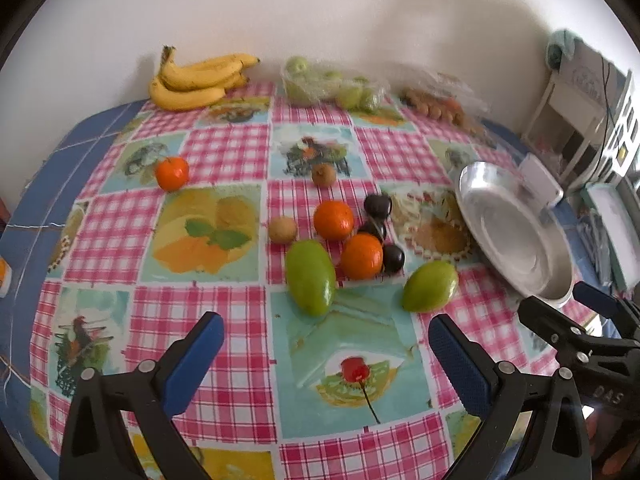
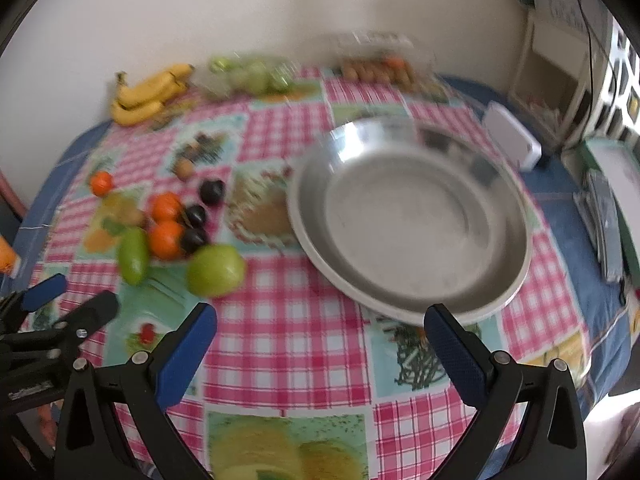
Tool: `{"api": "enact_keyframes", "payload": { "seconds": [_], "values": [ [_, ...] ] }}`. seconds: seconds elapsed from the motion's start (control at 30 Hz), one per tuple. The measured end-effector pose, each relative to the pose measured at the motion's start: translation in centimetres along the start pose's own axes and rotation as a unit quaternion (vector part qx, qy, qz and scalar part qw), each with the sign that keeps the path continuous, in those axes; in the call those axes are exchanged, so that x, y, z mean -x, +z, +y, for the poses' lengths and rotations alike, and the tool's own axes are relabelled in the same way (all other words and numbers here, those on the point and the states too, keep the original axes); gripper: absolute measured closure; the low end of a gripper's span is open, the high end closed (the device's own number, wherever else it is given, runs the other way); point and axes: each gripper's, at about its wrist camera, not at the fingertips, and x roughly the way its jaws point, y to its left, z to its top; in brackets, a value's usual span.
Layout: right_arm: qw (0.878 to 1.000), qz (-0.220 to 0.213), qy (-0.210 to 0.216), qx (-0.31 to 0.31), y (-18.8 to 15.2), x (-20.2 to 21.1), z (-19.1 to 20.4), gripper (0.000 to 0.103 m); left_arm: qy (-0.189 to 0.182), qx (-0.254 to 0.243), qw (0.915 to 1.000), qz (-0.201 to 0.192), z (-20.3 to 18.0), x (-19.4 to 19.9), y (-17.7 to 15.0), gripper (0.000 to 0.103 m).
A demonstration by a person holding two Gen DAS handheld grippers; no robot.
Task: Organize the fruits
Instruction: 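Move the left tool toward the elongated green mango while the right tool approaches the round green fruit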
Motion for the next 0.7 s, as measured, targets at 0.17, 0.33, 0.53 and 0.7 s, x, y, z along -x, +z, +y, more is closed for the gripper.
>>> {"api": "enact_keyframes", "payload": {
  "seconds": [0.17,0.33,0.53,0.7],
  "values": [
    [0.999,-0.032,0.008,-0.003,0.9,1.7,0.5,0.0,0.025,0.035,0.9989,-0.019,1.2,1.5,1.1,0.0],
    [0.998,-0.058,0.008,-0.023,1.9,3.2,0.1,0.0,0.08,0.049,0.9952,-0.027,1.8,2.4,2.6,0.0],
    [0.998,-0.059,0.021,-0.017,2.9,3.8,0.2,0.0,0.05,0.092,0.9944,-0.016,2.8,2.7,4.2,0.0],
    [0.999,-0.031,0.028,-0.015,3.8,2.9,0.3,0.0,0.052,0.103,0.9929,0.03,2.2,0.5,5.0,0.0]
  ]
}}
